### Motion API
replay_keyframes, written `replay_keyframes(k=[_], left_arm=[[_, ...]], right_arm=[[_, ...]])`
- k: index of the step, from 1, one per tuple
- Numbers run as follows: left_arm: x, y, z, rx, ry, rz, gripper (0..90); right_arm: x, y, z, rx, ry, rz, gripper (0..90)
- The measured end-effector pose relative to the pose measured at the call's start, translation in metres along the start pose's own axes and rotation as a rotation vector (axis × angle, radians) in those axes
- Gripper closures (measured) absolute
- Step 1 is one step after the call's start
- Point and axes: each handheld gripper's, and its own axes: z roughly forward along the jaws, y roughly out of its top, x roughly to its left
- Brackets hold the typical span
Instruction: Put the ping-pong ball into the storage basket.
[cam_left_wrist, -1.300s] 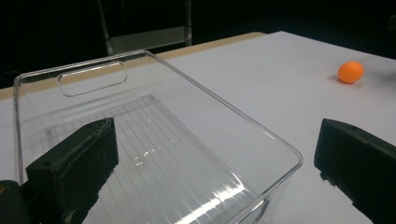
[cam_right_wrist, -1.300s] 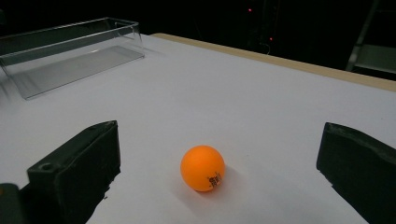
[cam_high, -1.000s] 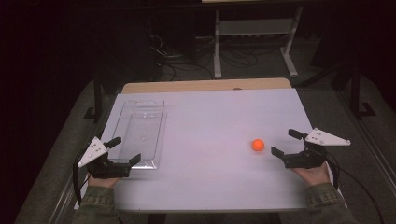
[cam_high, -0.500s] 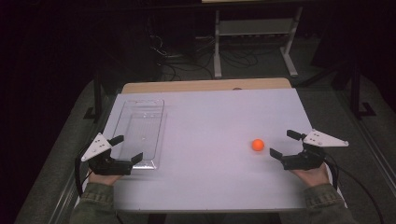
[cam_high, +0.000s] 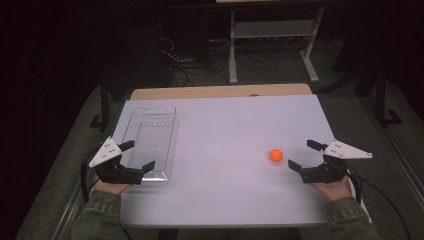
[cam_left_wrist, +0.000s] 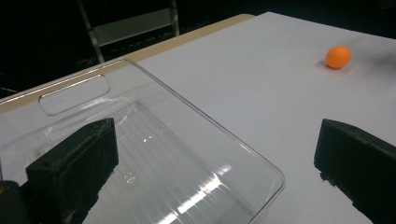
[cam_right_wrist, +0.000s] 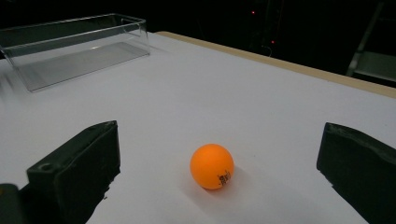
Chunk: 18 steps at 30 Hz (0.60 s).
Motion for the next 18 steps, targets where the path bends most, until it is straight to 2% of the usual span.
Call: replay_keyframes(k=[7, 12, 18], left_arm=[[0.0, 0.011, 0.004, 0.026, -0.007, 0.02, 0.0], [0.0, 0.021, 0.011, 0.087, -0.018, 0.065, 0.0], [-0.001, 0.032, 0.017, 0.107, -0.034, 0.088, 0.0]], right_arm=[[0.0, 0.0, 0.0, -0.005, 0.013, 0.006, 0.0], [0.001, 0.0, 0.0, -0.012, 0.015, 0.008, 0.0], [0.001, 0.0, 0.0, -0.011, 0.017, 0.005, 0.0]])
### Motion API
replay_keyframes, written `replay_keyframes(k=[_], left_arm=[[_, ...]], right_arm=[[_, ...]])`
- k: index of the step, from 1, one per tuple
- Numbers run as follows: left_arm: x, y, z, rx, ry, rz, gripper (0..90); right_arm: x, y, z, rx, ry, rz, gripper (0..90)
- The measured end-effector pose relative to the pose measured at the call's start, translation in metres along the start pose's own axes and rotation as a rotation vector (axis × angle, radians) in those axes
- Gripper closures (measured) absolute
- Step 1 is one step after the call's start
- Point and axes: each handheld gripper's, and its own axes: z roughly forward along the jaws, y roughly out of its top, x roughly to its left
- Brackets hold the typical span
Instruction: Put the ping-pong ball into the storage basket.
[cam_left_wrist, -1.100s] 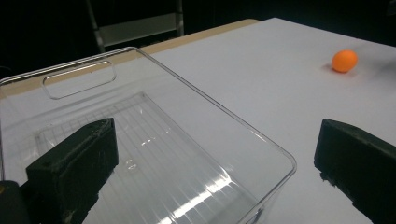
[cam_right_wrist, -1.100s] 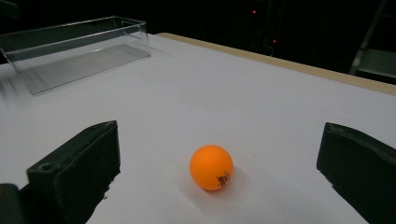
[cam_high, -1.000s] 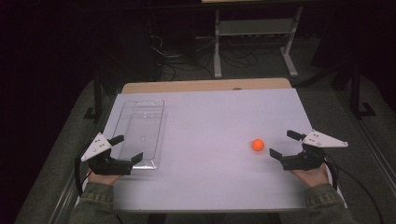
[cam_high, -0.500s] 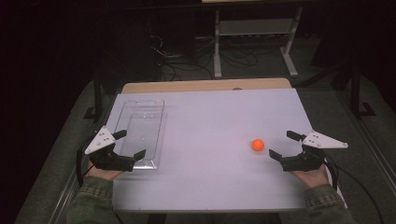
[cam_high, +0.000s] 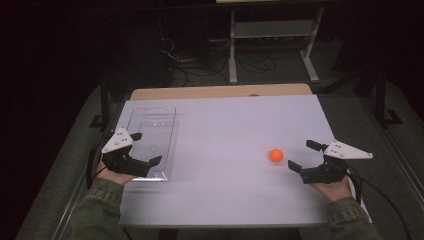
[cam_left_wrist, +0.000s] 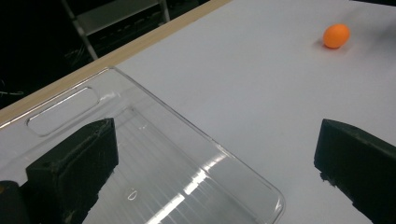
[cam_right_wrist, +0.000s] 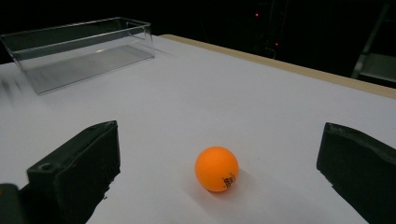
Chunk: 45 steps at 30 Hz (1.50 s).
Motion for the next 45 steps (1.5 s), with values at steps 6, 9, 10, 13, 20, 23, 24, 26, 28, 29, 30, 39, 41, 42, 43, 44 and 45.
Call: replay_keyframes(k=[6, 9, 10, 13, 20, 23, 24, 26, 28, 29, 30, 39, 41, 42, 43, 44, 45], left_arm=[[-0.001, 0.01, 0.006, 0.021, -0.017, 0.018, 0.0], [-0.002, 0.015, 0.007, 0.029, -0.026, 0.029, 0.0], [-0.001, 0.017, 0.008, 0.03, -0.027, 0.033, 0.0], [-0.001, 0.024, 0.009, 0.036, -0.026, 0.047, 0.0], [-0.001, 0.037, 0.012, 0.044, -0.041, 0.07, 0.0], [-0.002, 0.041, 0.014, 0.046, -0.046, 0.076, 0.0], [-0.003, 0.042, 0.014, 0.055, -0.048, 0.086, 0.0], [-0.004, 0.045, 0.015, 0.064, -0.053, 0.088, 0.0], [-0.004, 0.047, 0.016, 0.076, -0.058, 0.099, 0.0], [-0.004, 0.049, 0.016, 0.079, -0.058, 0.1, 0.0], [-0.004, 0.05, 0.016, 0.078, -0.059, 0.103, 0.0], [-0.007, 0.064, 0.024, 0.091, -0.076, 0.127, 0.0], [-0.008, 0.068, 0.027, 0.098, -0.08, 0.137, 0.0], [-0.009, 0.069, 0.029, 0.1, -0.083, 0.141, 0.0], [-0.009, 0.071, 0.03, 0.101, -0.086, 0.145, 0.0], [-0.009, 0.073, 0.032, 0.102, -0.087, 0.149, 0.0], [-0.01, 0.074, 0.034, 0.105, -0.091, 0.152, 0.0]], right_arm=[[0.0, 0.0, -0.001, -0.002, 0.002, 0.001, 0.0], [0.0, 0.0, 0.0, -0.002, 0.002, 0.001, 0.0], [0.0, 0.0, -0.001, -0.003, 0.003, 0.002, 0.0], [0.0, 0.0, -0.001, -0.002, 0.005, 0.004, 0.0], [0.0, 0.0, -0.001, -0.002, 0.005, 0.004, 0.0], [0.0, 0.0, -0.001, -0.004, 0.005, 0.006, 0.0], [0.0, 0.0, -0.001, -0.004, 0.005, 0.006, 0.0], [0.0, 0.0, -0.001, -0.002, 0.006, 0.006, 0.0], [0.001, 0.0, -0.001, -0.001, 0.008, 0.007, 0.0], [0.001, 0.0, -0.001, -0.002, 0.01, 0.006, 0.0], [0.001, 0.0, -0.001, -0.002, 0.01, 0.004, 0.0], [0.001, 0.0, -0.001, -0.004, 0.011, 0.006, 0.0], [0.001, 0.0, -0.001, -0.004, 0.011, 0.008, 0.0], [0.001, 0.001, -0.001, -0.004, 0.012, 0.008, 0.0], [0.001, 0.001, -0.001, -0.005, 0.012, 0.008, 0.0], [0.001, 0.001, -0.001, -0.005, 0.012, 0.007, 0.0], [0.001, 0.001, -0.001, -0.005, 0.013, 0.006, 0.0]])
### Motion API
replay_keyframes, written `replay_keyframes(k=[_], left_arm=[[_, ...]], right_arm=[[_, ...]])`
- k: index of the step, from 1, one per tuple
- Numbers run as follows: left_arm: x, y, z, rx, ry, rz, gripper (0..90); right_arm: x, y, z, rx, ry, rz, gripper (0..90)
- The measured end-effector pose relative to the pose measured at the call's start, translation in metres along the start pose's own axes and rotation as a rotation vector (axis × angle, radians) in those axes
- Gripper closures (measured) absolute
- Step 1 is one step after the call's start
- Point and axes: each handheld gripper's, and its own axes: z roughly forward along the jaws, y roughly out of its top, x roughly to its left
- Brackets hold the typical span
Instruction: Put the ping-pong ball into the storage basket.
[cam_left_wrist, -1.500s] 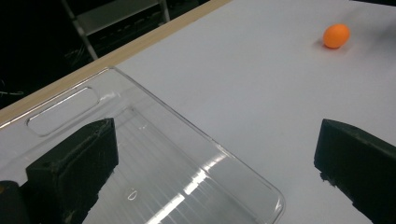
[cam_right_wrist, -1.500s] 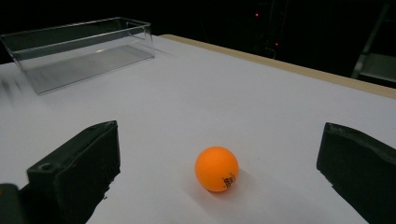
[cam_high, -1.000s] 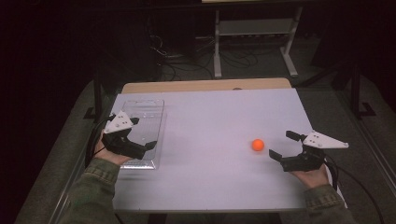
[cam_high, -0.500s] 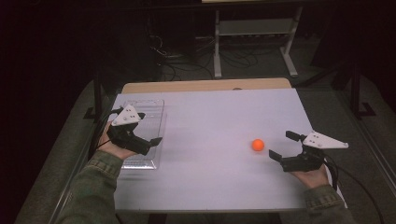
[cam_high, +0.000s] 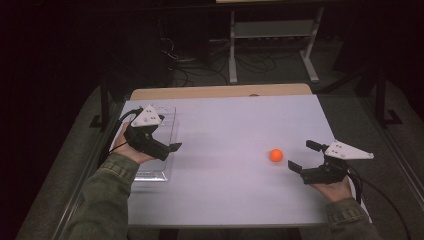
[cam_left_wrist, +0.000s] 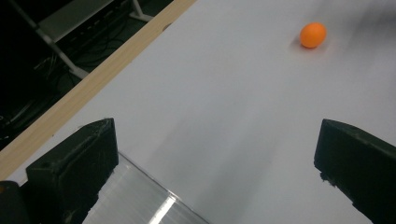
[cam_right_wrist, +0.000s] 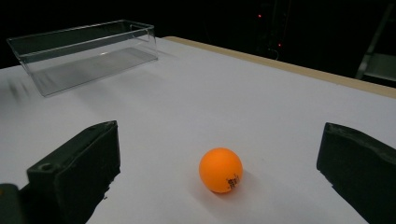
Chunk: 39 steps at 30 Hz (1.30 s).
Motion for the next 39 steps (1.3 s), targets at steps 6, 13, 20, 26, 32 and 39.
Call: replay_keyframes(k=[6, 13, 20, 26, 32, 39], left_arm=[[-0.001, 0.007, 0.01, 0.007, -0.016, 0.008, 0.0], [-0.002, 0.02, 0.014, 0.013, -0.032, 0.037, 0.0], [-0.005, 0.035, 0.022, 0.012, -0.049, 0.068, 0.0], [-0.011, 0.046, 0.031, 0.025, -0.067, 0.101, 0.0], [-0.014, 0.052, 0.038, 0.025, -0.081, 0.114, 0.0], [-0.018, 0.057, 0.046, 0.04, -0.087, 0.14, 0.0]], right_arm=[[-0.001, 0.0, -0.001, 0.0, 0.002, 0.003, 0.0], [0.0, -0.001, 0.001, 0.007, 0.008, 0.0, 0.0], [-0.001, -0.001, 0.001, 0.006, 0.008, 0.002, 0.0], [0.001, -0.001, 0.002, 0.014, 0.014, -0.006, 0.0], [0.002, -0.002, 0.001, 0.013, 0.012, -0.005, 0.0], [0.002, -0.002, 0.0, 0.008, 0.013, 0.001, 0.0]])
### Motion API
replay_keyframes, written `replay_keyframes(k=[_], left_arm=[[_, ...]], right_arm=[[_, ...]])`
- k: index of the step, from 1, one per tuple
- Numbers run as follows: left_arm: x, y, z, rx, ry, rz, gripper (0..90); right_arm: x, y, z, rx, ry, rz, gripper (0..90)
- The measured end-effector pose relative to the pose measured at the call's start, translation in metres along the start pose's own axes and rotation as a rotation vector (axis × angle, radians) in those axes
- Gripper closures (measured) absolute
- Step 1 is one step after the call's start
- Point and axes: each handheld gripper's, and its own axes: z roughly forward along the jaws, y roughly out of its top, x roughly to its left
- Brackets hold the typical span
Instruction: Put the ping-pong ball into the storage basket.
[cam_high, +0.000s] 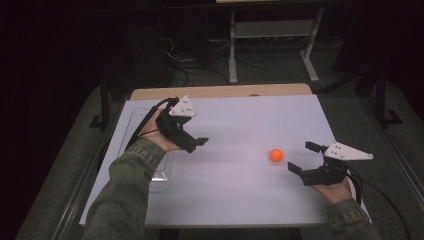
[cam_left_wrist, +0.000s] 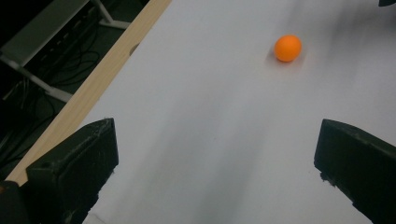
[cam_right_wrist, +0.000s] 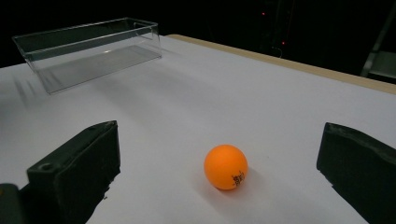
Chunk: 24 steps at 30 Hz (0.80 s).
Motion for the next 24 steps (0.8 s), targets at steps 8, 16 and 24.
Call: replay_keyframes(k=[8, 16, 24], left_arm=[[-0.003, 0.006, 0.01, 0.011, -0.019, 0.027, 0.0], [-0.005, 0.015, 0.021, 0.021, -0.038, 0.057, 0.0], [-0.006, 0.025, 0.031, 0.015, -0.054, 0.063, 0.0]], right_arm=[[0.0, 0.0, -0.002, -0.008, -0.001, 0.01, 0.0], [0.0, 0.0, -0.003, -0.01, -0.005, 0.007, 0.0], [0.0, 0.0, -0.004, -0.011, -0.004, 0.005, 0.0]])
